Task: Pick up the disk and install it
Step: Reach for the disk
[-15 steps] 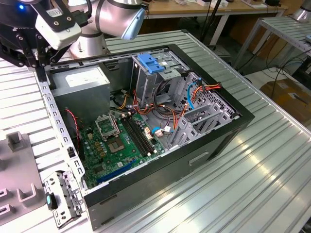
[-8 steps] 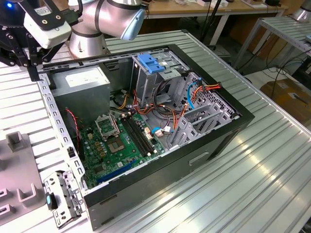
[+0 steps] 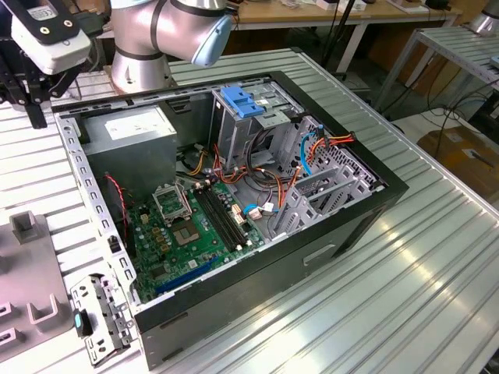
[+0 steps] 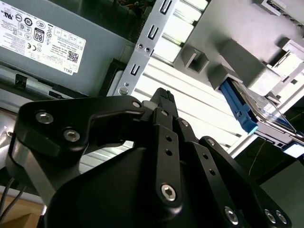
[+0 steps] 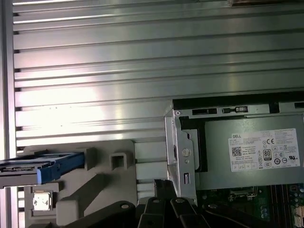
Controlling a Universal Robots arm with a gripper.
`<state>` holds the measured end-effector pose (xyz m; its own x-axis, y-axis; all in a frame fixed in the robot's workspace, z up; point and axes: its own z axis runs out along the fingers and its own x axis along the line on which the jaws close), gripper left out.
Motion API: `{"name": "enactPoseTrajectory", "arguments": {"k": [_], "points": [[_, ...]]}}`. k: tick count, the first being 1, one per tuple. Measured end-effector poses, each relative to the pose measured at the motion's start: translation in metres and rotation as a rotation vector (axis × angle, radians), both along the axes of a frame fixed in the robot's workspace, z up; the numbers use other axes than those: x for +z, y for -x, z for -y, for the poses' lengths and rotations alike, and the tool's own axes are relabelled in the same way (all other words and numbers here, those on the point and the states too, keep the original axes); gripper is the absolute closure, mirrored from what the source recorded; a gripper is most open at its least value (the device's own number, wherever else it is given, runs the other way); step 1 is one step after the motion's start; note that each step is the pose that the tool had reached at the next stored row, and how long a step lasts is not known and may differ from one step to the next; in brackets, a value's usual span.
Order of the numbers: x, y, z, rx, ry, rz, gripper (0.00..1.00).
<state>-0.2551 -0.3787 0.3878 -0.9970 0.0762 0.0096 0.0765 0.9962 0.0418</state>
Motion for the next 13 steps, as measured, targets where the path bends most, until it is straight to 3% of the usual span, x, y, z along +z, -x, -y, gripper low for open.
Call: {"name": "enactPoseTrajectory", "arguments": {"k": [7,10,13], "points": [[-0.0008,0.0211,-0.0110,0.000,0.0000,-0.0002,0.89],[-0.0009,0.0413,-0.0117,0.000,0.0000,-0.0005,0.89],[-0.0010,0.0549,-0.0117,0.000,0.0000,-0.0011,0.89]]}}
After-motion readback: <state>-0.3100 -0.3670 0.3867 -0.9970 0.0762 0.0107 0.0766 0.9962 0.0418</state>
